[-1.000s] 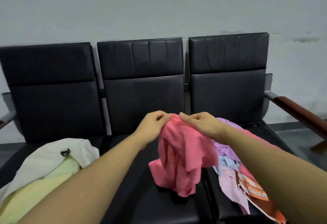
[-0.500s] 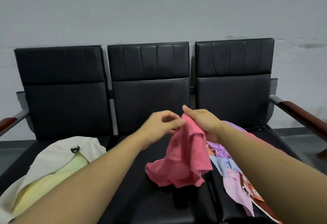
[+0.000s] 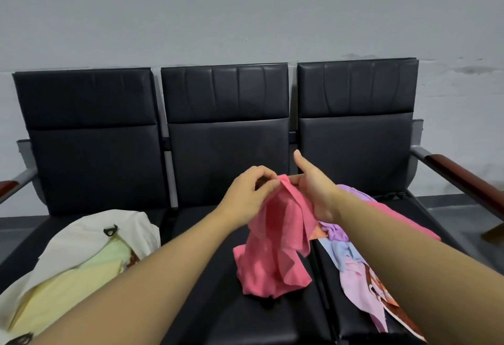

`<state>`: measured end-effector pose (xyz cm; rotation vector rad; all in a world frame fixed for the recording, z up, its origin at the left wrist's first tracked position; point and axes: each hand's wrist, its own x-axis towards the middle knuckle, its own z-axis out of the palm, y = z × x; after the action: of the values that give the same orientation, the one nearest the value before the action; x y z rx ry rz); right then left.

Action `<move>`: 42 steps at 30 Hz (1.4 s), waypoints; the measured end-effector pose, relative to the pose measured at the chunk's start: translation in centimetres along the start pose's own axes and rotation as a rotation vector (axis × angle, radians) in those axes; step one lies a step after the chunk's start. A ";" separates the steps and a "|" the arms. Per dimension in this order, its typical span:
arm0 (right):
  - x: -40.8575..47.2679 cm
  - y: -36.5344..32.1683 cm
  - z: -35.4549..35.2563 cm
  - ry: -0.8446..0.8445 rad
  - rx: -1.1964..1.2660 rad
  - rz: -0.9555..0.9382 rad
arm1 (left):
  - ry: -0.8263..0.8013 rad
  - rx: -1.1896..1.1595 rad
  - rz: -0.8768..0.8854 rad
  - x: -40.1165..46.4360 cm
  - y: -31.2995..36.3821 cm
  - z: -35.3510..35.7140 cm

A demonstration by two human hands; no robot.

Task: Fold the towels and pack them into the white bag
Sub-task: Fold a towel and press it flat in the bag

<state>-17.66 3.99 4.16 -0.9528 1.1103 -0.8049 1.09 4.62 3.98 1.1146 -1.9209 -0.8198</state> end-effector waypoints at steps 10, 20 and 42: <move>-1.2 1.3 1.6 -0.027 -0.827 -0.174 | -0.077 -0.121 -0.225 0.3 -2.0 -3.3; 0.3 2.3 -0.9 0.161 -0.913 -0.288 | 0.036 0.000 -0.213 0.3 -3.4 -8.1; -0.3 -0.3 3.8 -0.157 -0.135 0.011 | -0.167 0.076 -0.120 -0.5 -0.2 -2.8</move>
<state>-14.04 4.96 5.10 -1.1028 1.0421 -0.6408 3.71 4.59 5.06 1.2519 -2.0523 -0.9376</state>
